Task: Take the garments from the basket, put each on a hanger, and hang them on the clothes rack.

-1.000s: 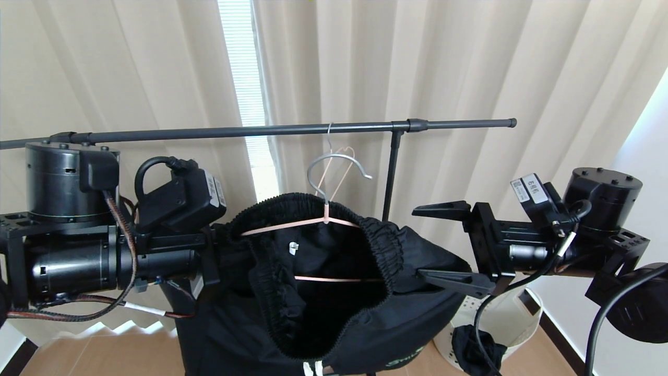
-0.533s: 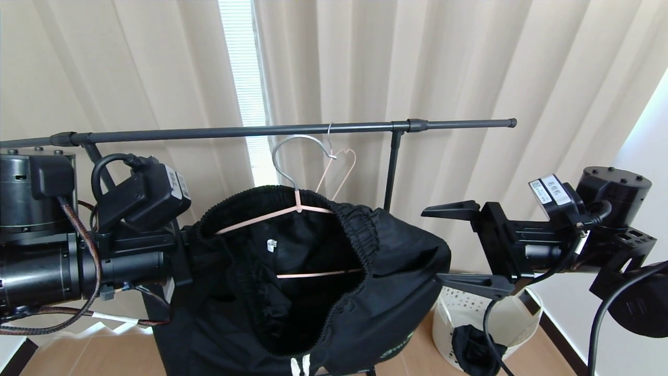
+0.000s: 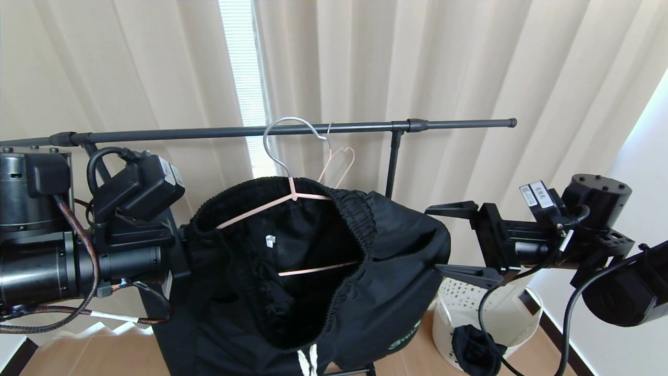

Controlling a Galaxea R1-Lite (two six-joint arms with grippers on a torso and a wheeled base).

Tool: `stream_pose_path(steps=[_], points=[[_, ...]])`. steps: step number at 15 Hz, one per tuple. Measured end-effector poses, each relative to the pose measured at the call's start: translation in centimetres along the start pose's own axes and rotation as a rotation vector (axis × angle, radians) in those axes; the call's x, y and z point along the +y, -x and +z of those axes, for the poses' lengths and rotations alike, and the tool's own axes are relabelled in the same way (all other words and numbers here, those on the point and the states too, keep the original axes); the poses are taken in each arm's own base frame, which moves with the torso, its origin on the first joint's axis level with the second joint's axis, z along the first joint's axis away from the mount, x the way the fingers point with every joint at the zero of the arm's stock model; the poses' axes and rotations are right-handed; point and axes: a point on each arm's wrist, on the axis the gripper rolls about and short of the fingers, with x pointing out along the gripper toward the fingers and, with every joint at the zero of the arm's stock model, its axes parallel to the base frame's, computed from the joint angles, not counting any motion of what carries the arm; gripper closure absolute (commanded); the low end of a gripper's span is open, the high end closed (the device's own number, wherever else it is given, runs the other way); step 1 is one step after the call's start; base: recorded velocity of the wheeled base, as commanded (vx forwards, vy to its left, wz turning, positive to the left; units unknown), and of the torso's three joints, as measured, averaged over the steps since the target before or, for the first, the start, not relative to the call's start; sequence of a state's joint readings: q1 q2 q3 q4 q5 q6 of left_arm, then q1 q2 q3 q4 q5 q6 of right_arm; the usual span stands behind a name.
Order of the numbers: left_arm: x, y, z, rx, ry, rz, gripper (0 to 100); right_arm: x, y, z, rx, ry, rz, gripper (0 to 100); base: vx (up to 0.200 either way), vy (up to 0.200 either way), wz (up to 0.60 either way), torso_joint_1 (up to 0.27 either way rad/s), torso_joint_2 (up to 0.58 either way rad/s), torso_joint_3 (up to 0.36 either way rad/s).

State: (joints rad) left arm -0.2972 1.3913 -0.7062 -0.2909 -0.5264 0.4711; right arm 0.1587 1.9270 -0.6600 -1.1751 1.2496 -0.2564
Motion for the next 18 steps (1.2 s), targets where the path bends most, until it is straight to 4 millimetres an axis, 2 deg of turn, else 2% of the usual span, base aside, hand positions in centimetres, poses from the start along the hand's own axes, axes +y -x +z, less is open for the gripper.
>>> stream_pose_path(steps=[10,17,18], points=[[-0.2,0.8,0.8,-0.049,0.176,0.016,100,-1.6,-0.2,-3.1,0.024,-0.066,-0.012,0,0.000,0.000,0.00,0.000,0.00,0.000],[-0.8,1.8,1.5,-0.085,0.199,0.015,100,-2.5,-0.4,-4.4,0.031,-0.083,-0.016,0,0.000,0.000,0.00,0.000,0.00,0.000],[-0.9,1.9,1.6,-0.090,0.195,0.011,100,-2.6,-0.4,-4.5,0.031,-0.085,-0.016,100,0.000,0.000,0.00,0.000,0.00,0.000]])
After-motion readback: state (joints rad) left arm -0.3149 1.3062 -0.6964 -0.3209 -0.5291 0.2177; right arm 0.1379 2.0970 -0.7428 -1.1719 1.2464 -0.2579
